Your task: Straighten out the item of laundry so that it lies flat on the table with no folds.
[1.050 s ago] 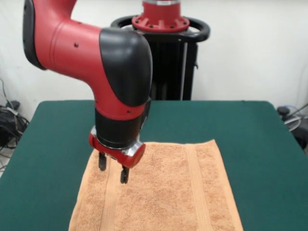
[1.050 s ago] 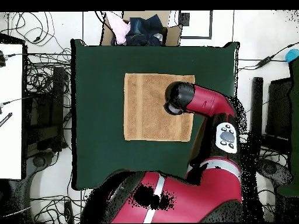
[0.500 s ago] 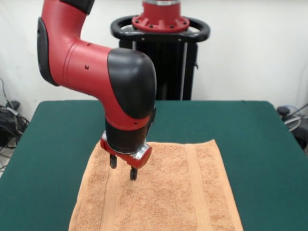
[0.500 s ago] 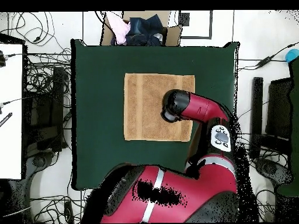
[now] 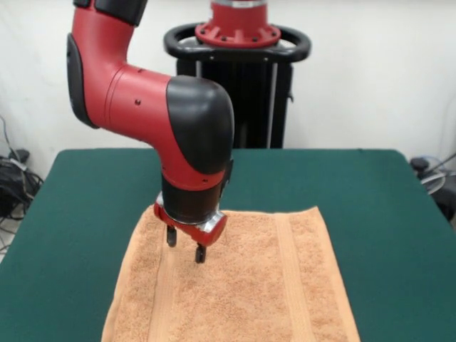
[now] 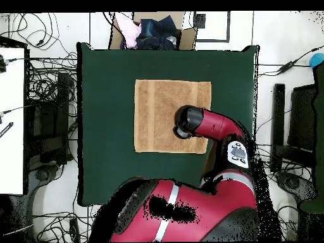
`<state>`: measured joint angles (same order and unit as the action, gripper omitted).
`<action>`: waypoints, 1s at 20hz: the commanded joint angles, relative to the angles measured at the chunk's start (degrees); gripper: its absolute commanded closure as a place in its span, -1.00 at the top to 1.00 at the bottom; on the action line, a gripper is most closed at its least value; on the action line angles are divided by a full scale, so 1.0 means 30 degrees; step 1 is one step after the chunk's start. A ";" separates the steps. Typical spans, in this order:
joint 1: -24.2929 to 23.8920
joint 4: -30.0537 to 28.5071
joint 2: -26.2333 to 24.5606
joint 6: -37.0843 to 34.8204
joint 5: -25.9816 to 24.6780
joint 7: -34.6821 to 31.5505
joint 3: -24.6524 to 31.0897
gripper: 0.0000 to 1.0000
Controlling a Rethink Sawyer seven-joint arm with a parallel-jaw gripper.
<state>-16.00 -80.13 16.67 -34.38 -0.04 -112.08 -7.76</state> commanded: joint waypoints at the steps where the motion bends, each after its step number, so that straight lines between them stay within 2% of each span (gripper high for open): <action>1: -0.0230 -0.3121 -0.0382 0.2083 -0.0193 -0.2468 0.1246 1.00; 3: -0.0179 -0.2987 -0.0371 0.1770 -0.0209 -0.2264 0.1152 1.00; 4: -0.0237 -0.2757 -0.0466 0.1539 -0.0113 -0.2142 0.1098 -1.00; 17: -0.0772 -0.0057 -0.1578 -0.0247 0.0381 -0.1773 0.1131 -1.00; 20: -0.0983 -0.0664 -0.0690 -0.0707 0.0385 -0.1579 0.1202 -1.00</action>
<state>-16.99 -81.27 16.98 -32.91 0.03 -112.08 -7.51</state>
